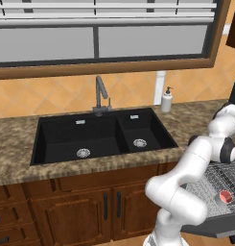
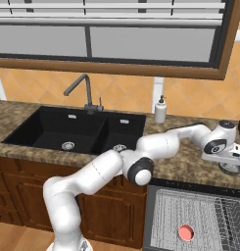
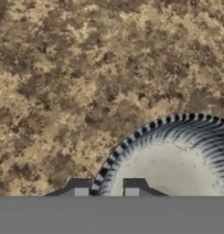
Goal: Pick up the cup and bowl from the counter, place them in the dishwasher, and close the dishwasher door.
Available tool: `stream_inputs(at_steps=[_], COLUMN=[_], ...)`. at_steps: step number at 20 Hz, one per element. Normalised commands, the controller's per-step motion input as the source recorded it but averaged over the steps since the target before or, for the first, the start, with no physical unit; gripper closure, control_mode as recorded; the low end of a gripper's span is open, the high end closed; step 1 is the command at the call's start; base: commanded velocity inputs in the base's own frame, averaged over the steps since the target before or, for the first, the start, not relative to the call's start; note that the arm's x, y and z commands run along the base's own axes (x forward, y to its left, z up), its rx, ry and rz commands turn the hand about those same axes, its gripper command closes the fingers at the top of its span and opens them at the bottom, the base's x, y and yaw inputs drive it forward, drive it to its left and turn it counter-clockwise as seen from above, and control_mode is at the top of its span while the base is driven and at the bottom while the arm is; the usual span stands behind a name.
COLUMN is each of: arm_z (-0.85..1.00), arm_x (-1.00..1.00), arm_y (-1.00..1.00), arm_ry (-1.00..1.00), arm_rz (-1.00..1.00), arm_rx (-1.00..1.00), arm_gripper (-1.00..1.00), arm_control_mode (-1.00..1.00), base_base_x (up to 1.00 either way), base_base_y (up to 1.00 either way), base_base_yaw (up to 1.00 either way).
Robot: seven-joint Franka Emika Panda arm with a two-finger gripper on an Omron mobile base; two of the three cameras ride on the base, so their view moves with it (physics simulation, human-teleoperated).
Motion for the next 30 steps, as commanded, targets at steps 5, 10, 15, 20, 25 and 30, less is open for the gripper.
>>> stream_inputs(at_steps=[5, 10, 15, 20, 25, 30], arm_z=[0.0, 0.07, -0.03, -0.18, -0.33, -0.57], arm_x=[-0.32, -0.63, -0.81, -0.75, -0.58, -0.28], arm_y=[0.03, 0.08, 0.08, 0.1, 0.12, 0.24], arm_ry=[-0.07, -0.08, -0.06, -0.07, -0.05, -0.01], arm_rz=[0.0, 0.0, 0.01, 0.02, 0.03, 0.06], arm_rx=[0.0, 0.0, 0.0, 0.0, 0.0, 0.0], arm_gripper=[1.0, 1.0, 1.0, 1.0, 1.0, 1.0], arm_control_mode=[-1.0, -1.0, -1.0, -1.0, -1.0, -1.0], base_base_x=[0.0, 0.0, 0.0, 0.0, 0.0, 0.0], base_base_y=[0.0, 0.0, 0.0, 0.0, 0.0, 0.0], base_base_yaw=[0.0, 0.0, 0.0, 0.0, 0.0, 0.0])
